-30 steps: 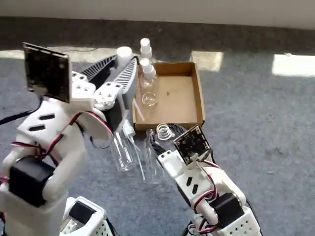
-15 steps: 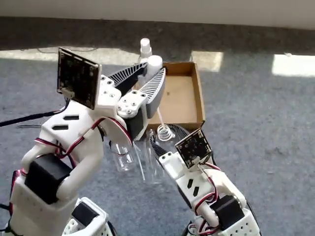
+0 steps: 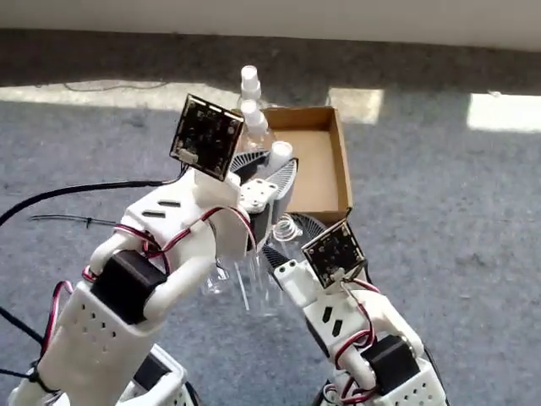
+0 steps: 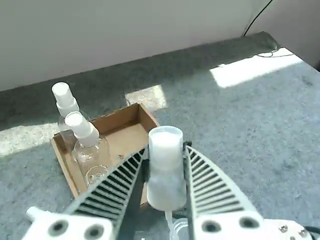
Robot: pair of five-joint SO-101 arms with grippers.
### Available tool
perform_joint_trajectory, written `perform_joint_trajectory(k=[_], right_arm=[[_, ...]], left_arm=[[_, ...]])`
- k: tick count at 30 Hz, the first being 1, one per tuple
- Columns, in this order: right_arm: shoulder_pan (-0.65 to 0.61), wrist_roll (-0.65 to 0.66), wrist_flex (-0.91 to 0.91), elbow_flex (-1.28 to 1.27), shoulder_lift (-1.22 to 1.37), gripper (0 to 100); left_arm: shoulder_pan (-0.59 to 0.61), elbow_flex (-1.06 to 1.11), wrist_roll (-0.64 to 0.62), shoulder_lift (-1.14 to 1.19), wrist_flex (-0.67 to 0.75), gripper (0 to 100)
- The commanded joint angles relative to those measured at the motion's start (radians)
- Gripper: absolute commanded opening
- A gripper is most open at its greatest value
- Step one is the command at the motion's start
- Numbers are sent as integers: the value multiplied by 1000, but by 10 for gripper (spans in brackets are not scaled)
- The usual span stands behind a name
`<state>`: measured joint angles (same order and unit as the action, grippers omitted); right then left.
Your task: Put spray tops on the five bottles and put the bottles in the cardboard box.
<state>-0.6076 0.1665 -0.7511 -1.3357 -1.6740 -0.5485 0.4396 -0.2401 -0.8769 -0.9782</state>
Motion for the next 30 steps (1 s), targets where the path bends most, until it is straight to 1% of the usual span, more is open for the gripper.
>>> perform_joint_trajectory(k=[1,4,8,11,17,20,23,25,30], right_arm=[[48,-12,33,27,-10,5],[56,-14,33,27,-10,5],[56,-14,33,27,-10,5],[56,-14,30,27,-10,5],[54,-14,28,27,-10,5],[53,-14,28,27,-10,5],[54,-14,28,27,-10,5],[54,-14,28,27,-10,5],[54,-14,28,27,-10,5]], left_arm=[[-87,-7,58,-21,-44,99],[-101,-16,74,-21,-87,135],[-88,-19,75,-21,-94,138],[-53,-61,75,-21,-97,139],[58,-136,77,-12,-92,140],[64,-93,80,-12,-92,140],[64,-35,143,-15,-92,137],[64,4,163,-19,-92,137],[71,38,167,-21,-98,137]])
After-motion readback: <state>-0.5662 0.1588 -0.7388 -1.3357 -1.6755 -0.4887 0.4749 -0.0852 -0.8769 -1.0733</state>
